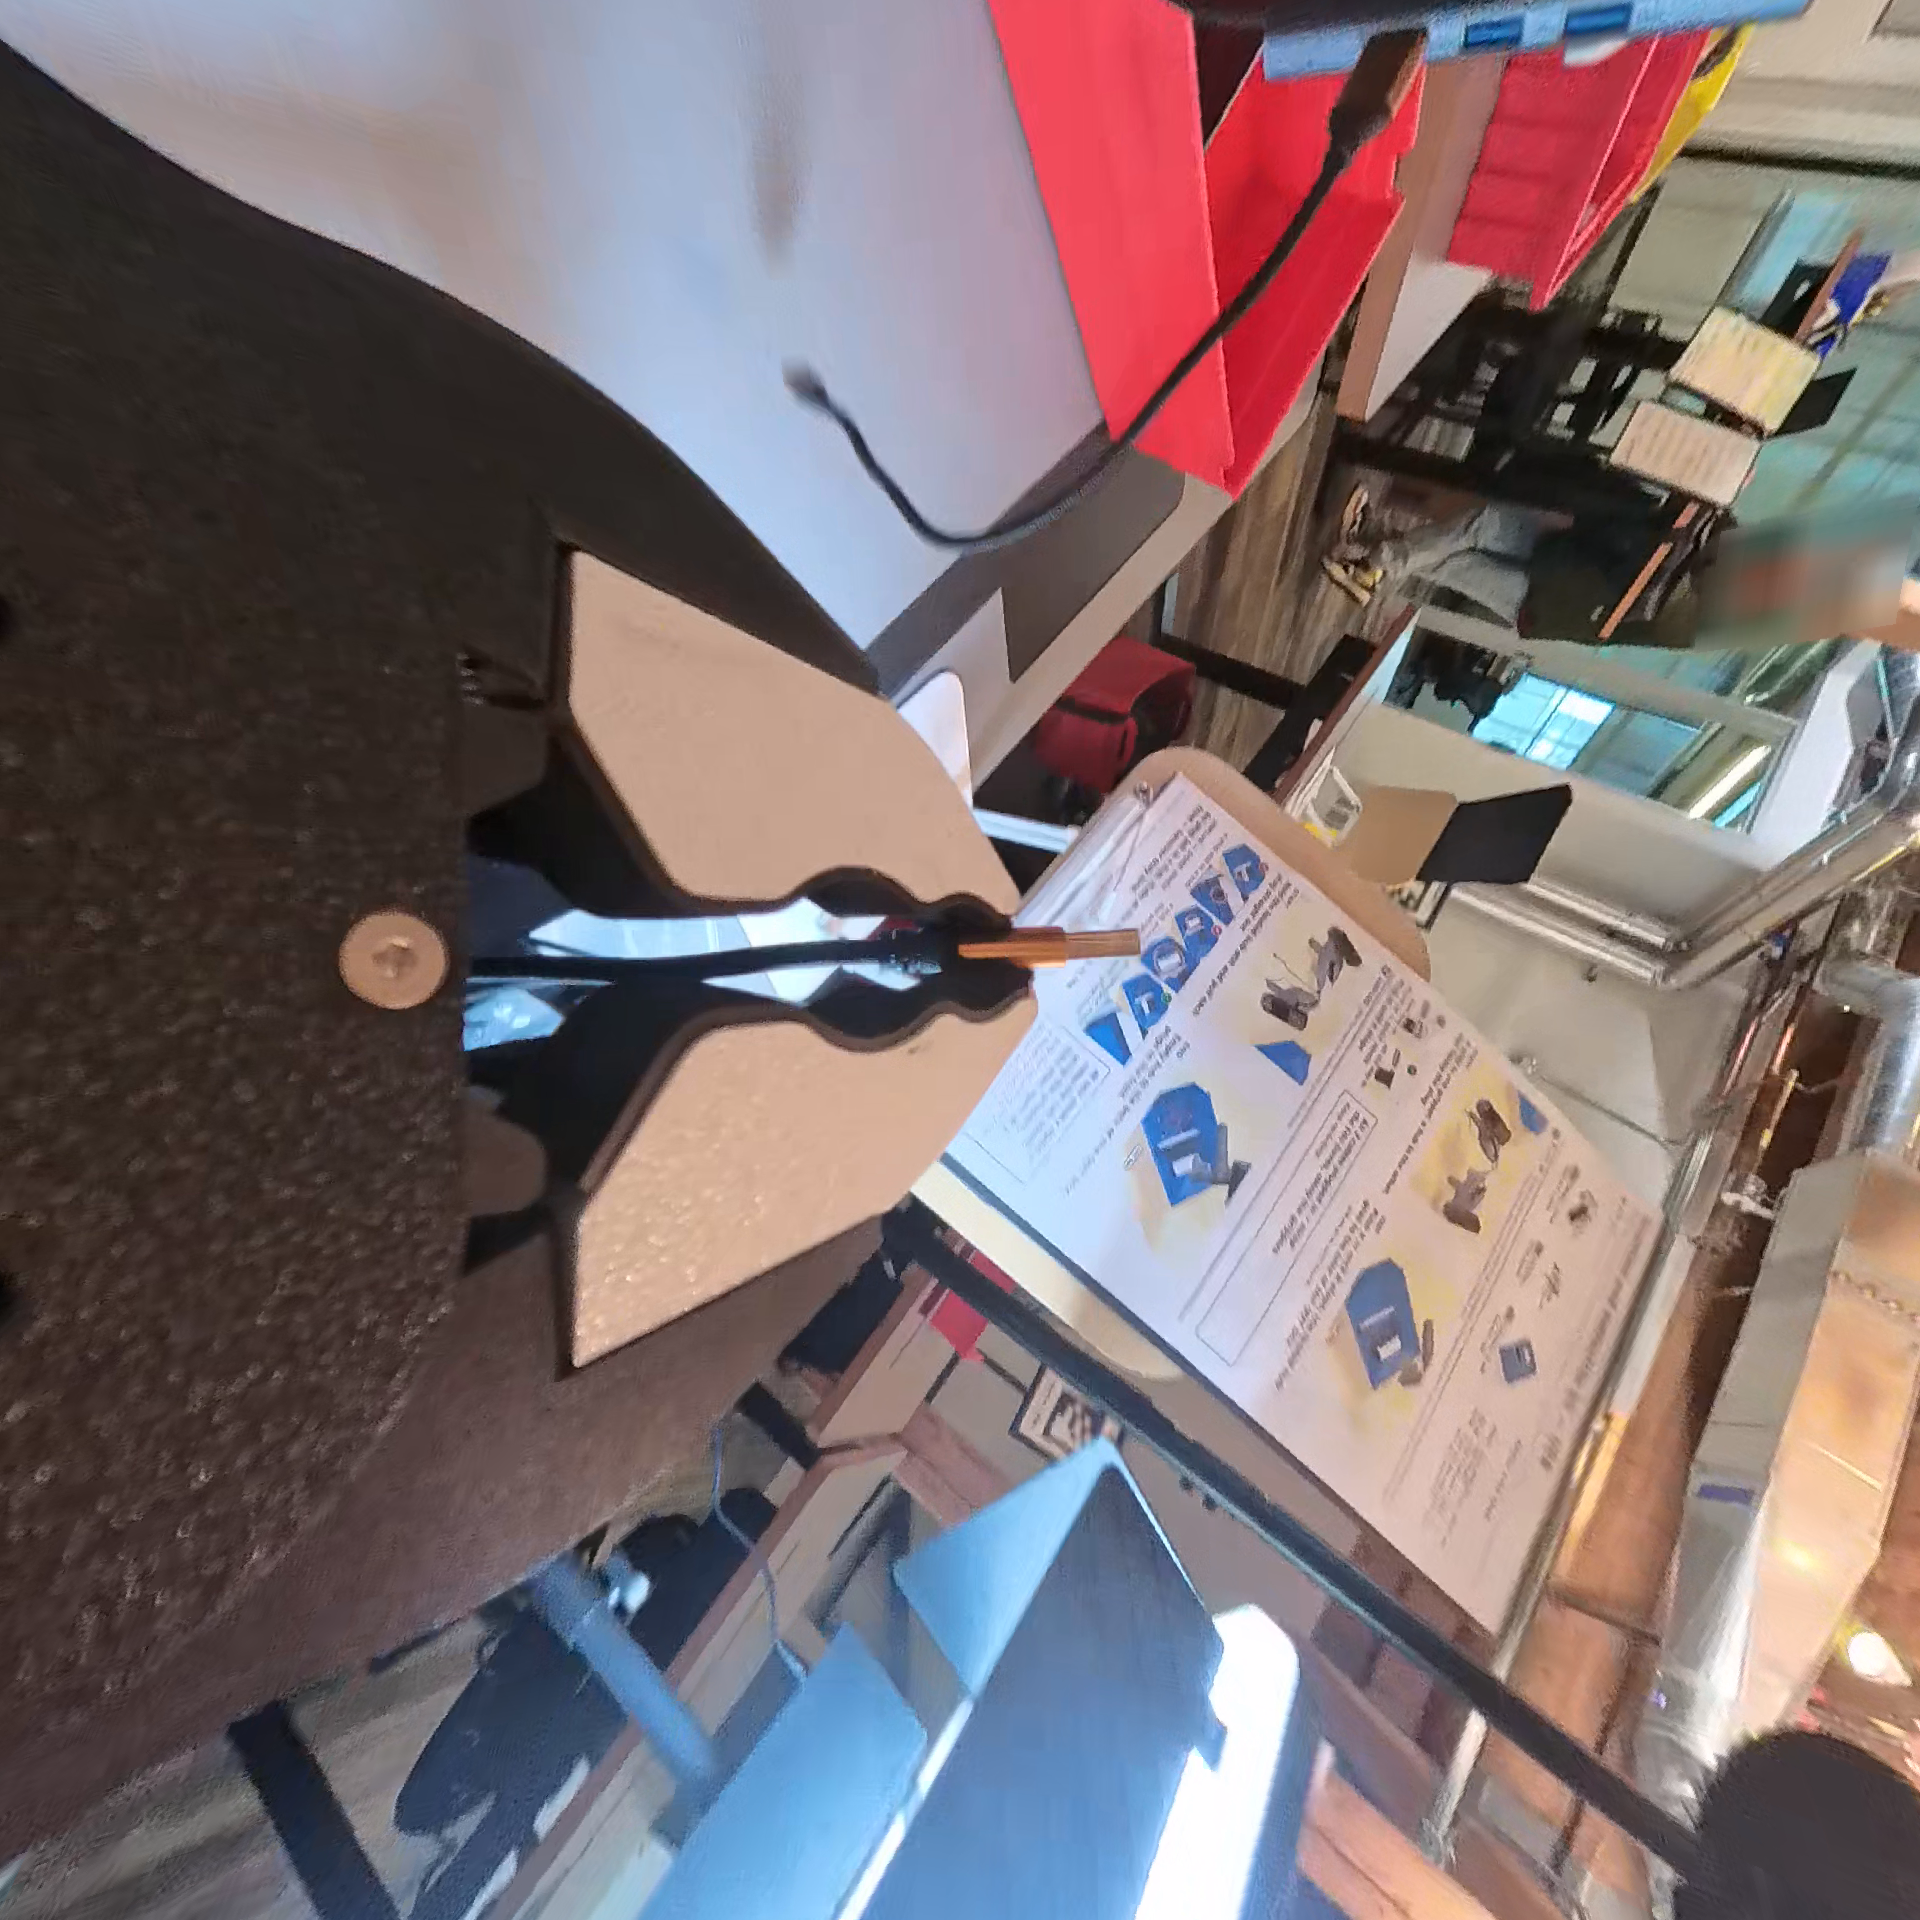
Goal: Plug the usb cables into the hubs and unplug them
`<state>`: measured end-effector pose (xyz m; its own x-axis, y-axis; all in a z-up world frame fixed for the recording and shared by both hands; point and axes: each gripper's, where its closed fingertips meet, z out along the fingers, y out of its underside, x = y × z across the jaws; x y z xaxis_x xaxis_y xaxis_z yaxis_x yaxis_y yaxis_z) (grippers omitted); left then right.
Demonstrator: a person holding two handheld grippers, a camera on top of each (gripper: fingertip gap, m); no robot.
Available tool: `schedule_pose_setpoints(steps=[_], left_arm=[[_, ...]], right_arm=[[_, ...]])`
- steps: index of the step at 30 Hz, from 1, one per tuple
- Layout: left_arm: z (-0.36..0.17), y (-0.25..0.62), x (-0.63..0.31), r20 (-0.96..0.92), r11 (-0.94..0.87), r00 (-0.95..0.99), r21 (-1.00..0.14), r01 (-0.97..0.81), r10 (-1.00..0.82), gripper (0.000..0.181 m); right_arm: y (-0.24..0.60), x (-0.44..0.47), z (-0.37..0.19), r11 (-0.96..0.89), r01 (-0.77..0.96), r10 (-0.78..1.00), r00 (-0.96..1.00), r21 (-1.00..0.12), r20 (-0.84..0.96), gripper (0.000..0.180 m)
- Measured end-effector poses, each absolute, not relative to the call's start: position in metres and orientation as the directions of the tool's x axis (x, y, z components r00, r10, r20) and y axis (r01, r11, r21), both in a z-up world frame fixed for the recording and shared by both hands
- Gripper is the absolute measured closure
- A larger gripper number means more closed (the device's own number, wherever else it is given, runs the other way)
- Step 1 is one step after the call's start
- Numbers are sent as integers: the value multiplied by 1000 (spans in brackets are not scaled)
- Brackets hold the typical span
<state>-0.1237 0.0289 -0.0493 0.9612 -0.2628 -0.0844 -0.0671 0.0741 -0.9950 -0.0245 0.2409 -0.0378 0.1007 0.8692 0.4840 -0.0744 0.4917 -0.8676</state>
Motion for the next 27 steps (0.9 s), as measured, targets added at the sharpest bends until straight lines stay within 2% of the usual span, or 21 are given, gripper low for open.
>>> schedule_pose_setpoints(steps=[6, 7, 9, 11, 13, 14, 17, 20, 23, 27], left_arm=[[-58, 34, -118, -95, 49, 958, -995, -85, -271, 165], [-59, 35, -117, -100, 43, 957, -995, -91, -273, 165], [-62, 36, -118, -105, 33, 958, -994, -100, -267, 165], [-62, 35, -117, -103, 31, 956, -995, -99, -275, 165], [-62, 35, -115, -101, 32, 953, -995, -96, -285, 165], [-63, 34, -114, -100, 29, 951, -995, -95, -292, 165], [-64, 33, -110, -106, 25, 941, -994, -103, -323, 165], [-71, 33, -97, -121, 9, 913, -992, -127, -389, 165], [-83, 35, -78, -161, -30, 878, -980, -195, -451, 165], [-102, 42, -56, -236, -90, 838, -944, -319, -493, 165]], right_arm=[[244, -45, -84, 347, -30, 936, -54, -937, 348, 172], [248, -47, -92, 313, 9, 948, -62, -950, 312, 172], [272, -50, -123, 270, 245, 961, -7, -931, 277, 172], [302, -41, -153, 275, 466, 934, 77, -841, 349, 150], [312, -33, -155, 305, 523, 903, 106, -796, 416, 129], [310, -32, -146, 309, 504, 902, 114, -807, 416, 123], [276, -35, -103, 345, 362, 913, 86, -866, 400, 122], [191, -40, -84, 445, 207, 891, -203, -871, 407, 133], [107, -42, -98, 566, 139, 761, -468, -812, 450, 138], [58, -52, -140, 696, 169, 637, -595, -698, 491, 153]])
